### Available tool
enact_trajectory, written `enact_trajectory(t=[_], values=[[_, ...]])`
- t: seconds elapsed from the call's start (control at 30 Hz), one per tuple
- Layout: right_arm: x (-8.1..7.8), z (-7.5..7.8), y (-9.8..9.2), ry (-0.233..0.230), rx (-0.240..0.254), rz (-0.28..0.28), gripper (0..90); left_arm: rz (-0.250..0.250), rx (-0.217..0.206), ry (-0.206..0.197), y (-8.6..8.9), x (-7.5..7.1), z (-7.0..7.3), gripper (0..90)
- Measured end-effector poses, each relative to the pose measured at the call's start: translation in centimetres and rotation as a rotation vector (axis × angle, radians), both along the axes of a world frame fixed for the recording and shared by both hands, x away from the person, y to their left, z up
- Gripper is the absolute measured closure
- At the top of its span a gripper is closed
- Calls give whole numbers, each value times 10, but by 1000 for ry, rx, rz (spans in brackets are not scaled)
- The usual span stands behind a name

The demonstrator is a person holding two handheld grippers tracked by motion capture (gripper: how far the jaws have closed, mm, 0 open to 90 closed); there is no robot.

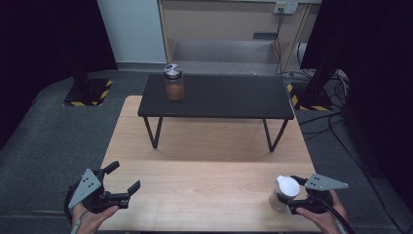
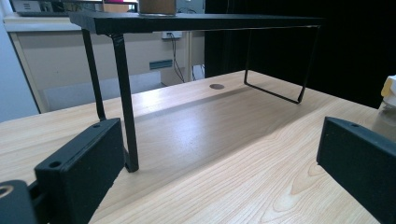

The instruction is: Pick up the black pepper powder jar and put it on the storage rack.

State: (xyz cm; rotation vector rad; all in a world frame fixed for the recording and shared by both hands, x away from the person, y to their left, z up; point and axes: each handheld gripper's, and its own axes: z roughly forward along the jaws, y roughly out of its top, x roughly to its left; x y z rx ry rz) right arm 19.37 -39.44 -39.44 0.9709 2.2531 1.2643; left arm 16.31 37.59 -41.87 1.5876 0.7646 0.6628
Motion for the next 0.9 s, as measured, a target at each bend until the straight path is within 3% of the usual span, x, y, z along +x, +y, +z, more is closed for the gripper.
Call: enact_trajectory(t=[0.07, 0.5, 0.7, 0.9], values=[[-1, -3, 0, -21, -3, 5, 308, 0, 1, -1, 0, 0, 0, 0], [-5, 0, 6, -45, -28, -3, 313, 1, 3, 2, 0, 0, 0, 0], [-2, 17, 2, -59, -7, 15, 313, 5, 3, 0, 0, 0, 0, 0], [7, 48, -2, -78, -11, 52, 313, 3, 5, 4, 0, 0, 0, 0]])
